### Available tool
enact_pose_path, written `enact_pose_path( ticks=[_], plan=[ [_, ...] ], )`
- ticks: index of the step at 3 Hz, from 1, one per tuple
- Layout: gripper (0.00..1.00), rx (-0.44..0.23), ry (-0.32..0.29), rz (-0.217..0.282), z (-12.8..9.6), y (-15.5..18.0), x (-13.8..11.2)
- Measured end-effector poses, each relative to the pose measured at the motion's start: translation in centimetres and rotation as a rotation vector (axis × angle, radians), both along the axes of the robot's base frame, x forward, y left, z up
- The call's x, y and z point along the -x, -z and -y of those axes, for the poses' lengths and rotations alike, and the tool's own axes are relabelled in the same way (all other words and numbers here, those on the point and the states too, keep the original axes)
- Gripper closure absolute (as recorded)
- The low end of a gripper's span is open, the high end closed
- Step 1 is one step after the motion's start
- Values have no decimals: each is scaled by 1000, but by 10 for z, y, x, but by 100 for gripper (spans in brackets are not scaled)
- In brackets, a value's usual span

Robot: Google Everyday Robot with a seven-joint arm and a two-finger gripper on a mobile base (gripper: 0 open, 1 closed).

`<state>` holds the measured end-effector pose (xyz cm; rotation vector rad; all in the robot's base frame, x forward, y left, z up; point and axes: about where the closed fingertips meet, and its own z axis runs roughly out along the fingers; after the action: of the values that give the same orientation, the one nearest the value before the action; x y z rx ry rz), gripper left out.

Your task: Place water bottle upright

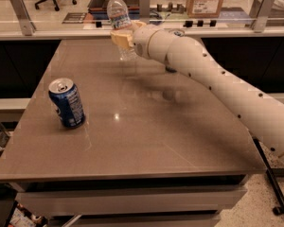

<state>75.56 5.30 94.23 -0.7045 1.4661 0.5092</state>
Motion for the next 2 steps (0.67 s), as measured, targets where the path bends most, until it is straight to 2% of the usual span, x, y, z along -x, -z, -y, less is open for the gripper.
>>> enact_pose_path(
  ticks=[2],
  plan=[
    [100,-49,-32,-39,-16,31,-7]
  ],
)
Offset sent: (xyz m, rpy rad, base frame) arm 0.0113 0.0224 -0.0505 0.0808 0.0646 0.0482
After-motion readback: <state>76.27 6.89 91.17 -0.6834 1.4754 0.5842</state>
